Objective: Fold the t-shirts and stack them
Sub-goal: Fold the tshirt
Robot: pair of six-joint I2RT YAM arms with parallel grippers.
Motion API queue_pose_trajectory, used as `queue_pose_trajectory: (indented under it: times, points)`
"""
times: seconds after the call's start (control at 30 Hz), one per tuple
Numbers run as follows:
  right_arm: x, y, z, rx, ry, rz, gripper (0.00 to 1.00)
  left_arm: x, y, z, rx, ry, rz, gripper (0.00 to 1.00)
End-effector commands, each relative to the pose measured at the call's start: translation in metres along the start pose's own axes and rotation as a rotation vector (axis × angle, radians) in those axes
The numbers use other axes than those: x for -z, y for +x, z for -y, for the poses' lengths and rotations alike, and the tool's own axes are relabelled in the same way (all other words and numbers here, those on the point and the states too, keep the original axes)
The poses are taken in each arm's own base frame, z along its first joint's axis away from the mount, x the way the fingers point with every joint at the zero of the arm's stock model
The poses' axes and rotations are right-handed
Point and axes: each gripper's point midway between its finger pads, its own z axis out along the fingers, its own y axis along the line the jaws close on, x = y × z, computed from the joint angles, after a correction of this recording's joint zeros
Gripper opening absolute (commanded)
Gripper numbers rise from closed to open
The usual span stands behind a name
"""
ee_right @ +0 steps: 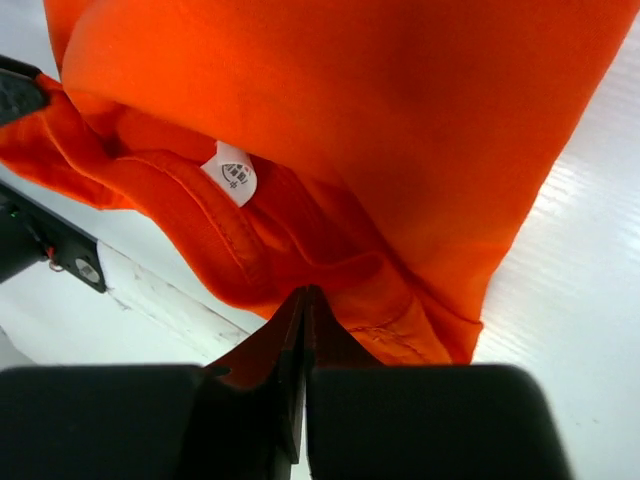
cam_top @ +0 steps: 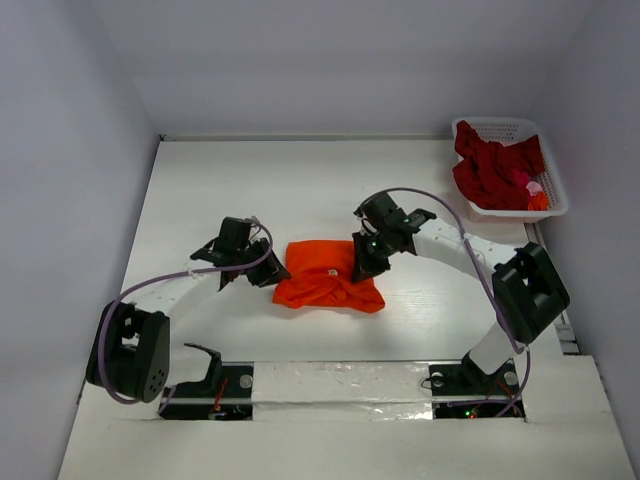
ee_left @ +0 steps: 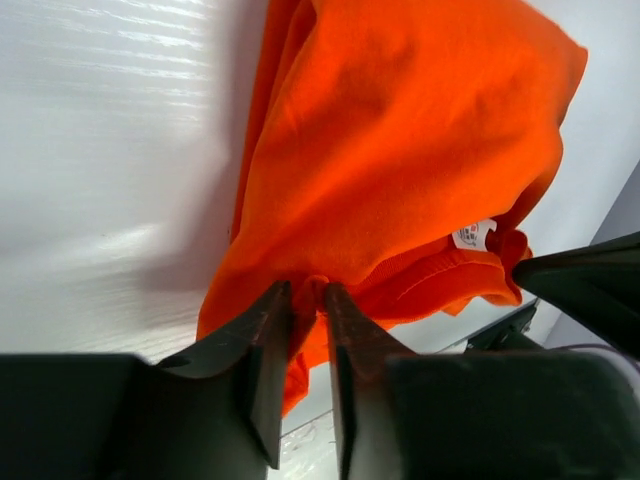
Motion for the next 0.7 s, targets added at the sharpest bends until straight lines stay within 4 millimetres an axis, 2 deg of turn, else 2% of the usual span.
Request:
queue_pose_trajectory:
  times: [0.0, 0.07, 0.23, 0.47, 0.6, 0.67]
  points:
    - [-0.001, 0.001, -0.011, 0.023, -0.032, 0.016, 0.00, 0.000, 0.007, 0.006, -0.031, 0.022, -0.017, 0.16]
    - [0.000, 0.005, -0.013, 0.027, -0.032, 0.007, 0.00, 0.004, 0.010, 0.008, -0.039, 0.024, -0.021, 0.10]
    - [0.008, 0.020, -0.016, 0.041, -0.036, -0.010, 0.00, 0.016, 0.030, 0.014, -0.082, 0.015, -0.062, 0.10]
    - [0.021, 0.048, -0.016, 0.059, -0.030, -0.044, 0.00, 0.045, 0.048, -0.004, -0.064, -0.079, -0.075, 0.12]
    - [0.026, 0.064, -0.008, 0.054, -0.008, -0.071, 0.00, 0.052, 0.053, -0.011, -0.042, -0.109, -0.068, 0.12]
    - [0.033, 0.066, -0.007, 0.054, 0.000, -0.066, 0.00, 0.054, 0.059, -0.016, -0.031, -0.115, -0.083, 0.12]
